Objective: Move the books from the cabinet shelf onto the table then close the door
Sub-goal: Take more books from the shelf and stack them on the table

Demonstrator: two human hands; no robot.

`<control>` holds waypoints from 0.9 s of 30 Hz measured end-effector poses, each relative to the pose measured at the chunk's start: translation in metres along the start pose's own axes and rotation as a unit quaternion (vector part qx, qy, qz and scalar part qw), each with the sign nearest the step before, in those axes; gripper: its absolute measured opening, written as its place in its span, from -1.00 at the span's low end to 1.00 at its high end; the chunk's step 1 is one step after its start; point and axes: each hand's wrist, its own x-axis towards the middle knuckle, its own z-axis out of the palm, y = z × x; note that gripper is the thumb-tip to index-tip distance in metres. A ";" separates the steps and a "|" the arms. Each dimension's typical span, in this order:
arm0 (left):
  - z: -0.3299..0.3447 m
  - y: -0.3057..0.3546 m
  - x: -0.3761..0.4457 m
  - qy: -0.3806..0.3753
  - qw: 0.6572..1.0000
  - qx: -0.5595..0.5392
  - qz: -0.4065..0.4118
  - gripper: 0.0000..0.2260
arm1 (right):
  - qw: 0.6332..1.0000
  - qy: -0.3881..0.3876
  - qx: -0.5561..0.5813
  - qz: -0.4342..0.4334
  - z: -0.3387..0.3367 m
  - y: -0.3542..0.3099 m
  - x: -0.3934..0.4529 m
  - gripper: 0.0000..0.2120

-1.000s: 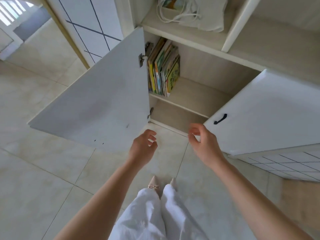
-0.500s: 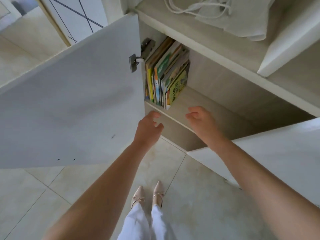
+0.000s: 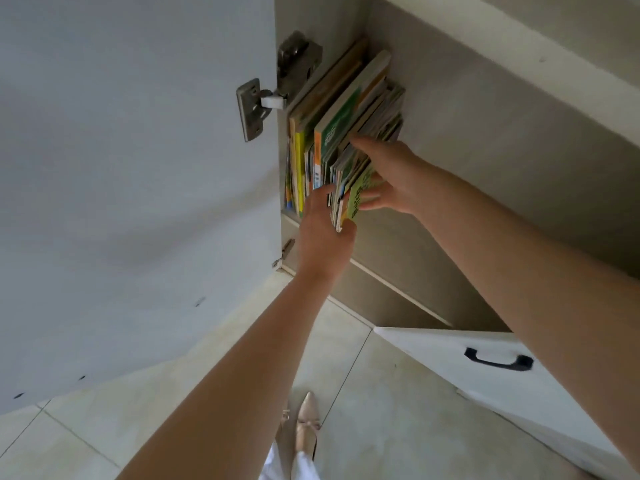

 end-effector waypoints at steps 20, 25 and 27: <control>0.038 -0.024 -0.002 0.066 0.992 0.040 0.101 -0.60 | 0.999 0.006 0.032 0.026 -0.033 0.024 0.031 -0.88; 0.040 -0.026 0.003 0.056 0.992 0.016 0.109 -0.60 | 0.997 0.047 0.029 0.050 -0.030 0.016 0.036 -0.26; 0.041 -0.025 0.004 0.078 0.992 0.000 0.104 -0.62 | 0.996 0.076 0.018 0.039 -0.023 0.011 0.038 -0.14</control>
